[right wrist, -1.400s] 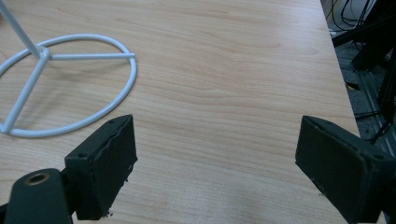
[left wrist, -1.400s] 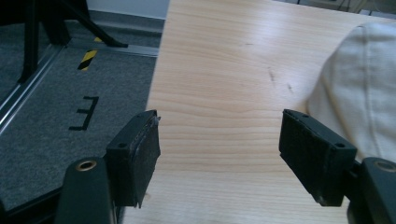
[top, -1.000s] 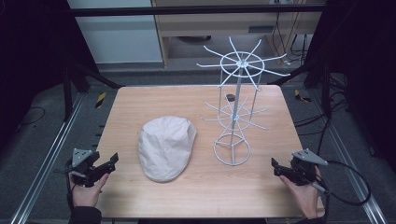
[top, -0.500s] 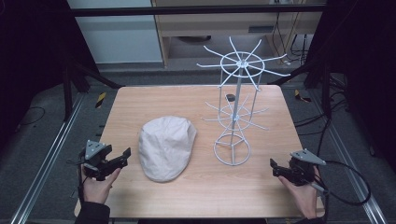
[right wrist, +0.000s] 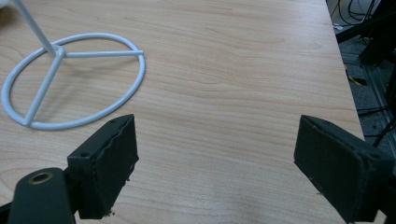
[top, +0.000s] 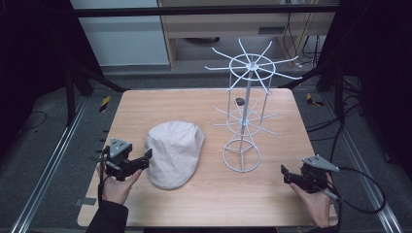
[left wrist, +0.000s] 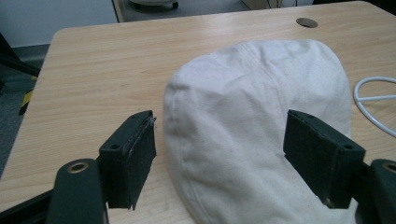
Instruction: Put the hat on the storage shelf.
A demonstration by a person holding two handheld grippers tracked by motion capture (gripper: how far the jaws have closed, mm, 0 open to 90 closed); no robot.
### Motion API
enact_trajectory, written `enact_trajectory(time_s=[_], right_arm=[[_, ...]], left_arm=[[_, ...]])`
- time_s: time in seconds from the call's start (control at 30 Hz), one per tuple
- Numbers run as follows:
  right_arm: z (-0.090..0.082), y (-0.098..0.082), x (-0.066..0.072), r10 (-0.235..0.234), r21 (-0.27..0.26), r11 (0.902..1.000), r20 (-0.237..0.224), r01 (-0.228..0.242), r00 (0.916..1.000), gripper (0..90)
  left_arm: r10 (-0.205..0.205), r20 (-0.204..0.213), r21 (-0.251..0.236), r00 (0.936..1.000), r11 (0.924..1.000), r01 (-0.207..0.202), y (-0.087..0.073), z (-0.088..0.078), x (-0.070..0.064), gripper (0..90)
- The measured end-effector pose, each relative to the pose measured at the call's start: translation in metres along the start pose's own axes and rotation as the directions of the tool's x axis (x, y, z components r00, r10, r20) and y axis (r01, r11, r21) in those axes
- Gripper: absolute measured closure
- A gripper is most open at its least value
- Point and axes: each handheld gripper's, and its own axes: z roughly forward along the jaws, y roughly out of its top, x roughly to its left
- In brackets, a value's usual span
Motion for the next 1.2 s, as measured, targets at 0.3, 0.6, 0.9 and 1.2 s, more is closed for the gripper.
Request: enact_trajectory(time_s=[0.3, 0.6, 0.9, 1.2], right_arm=[[0.001, 0.0, 0.001, -0.008, 0.008, 0.9999, -0.005, 0.008, 1.0, 13.2], [0.003, 0.0, 0.001, -0.005, 0.016, 0.9999, -0.019, 0.005, 0.9998, 12.1], [0.004, 0.0, 0.001, -0.009, 0.023, 0.9997, -0.024, 0.01, 0.9997, 10.6], [0.005, 0.0, 0.001, -0.013, 0.033, 0.9994, -0.028, 0.014, 0.9995, 8.8]], left_arm=[[0.023, 0.009, 0.028, 0.9997, 0.9993, -0.023, 0.009, 0.017, -0.021, 25.0], [0.041, 0.008, 0.055, 0.9991, 0.9977, -0.041, 0.013, 0.032, -0.034, 22.3], [0.046, 0.005, 0.089, 0.9989, 0.995, -0.046, 0.014, 0.052, -0.043, 17.6], [0.047, -0.019, 0.163, 0.9987, 0.9857, -0.043, 0.009, 0.076, -0.047, 13.5]])
